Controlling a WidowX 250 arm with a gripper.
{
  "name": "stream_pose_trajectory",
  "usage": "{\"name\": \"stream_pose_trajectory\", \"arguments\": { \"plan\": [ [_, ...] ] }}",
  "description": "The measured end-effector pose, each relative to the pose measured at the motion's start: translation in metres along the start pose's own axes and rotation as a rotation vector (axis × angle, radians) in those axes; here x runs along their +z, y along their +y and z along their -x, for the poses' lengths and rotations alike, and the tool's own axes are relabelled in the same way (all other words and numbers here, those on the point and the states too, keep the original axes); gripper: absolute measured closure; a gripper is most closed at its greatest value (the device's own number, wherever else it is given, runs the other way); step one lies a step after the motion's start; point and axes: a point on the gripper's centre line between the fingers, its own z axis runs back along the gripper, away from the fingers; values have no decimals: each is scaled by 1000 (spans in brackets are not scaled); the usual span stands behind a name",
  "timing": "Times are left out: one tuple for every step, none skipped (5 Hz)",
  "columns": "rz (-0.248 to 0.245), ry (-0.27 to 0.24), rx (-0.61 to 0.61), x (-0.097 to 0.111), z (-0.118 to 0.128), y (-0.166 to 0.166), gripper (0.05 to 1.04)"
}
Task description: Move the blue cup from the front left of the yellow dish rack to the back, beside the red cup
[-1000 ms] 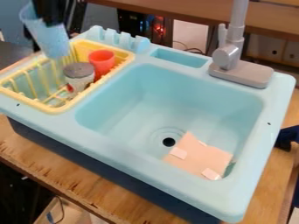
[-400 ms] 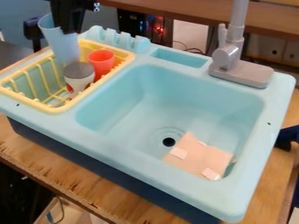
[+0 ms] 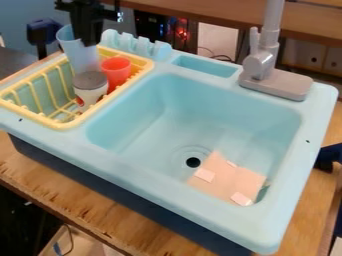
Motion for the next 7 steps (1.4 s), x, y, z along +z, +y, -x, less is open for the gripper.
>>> {"name": "stream_pose_trajectory", "arguments": {
  "plan": [
    [21,20,3,-10,-7,-1,1001],
    [53,13,7,-16,-12,-4,1001],
    [81,-2,57,-16,-13,-3,981],
    [102,17,81,-18,-15,-5,801],
    [98,13,100,-13,-16,-4,525],
    [74,4,99,-7,-13,-1,232],
    [41,-67,105,18,0,-1,73]
  ]
}}
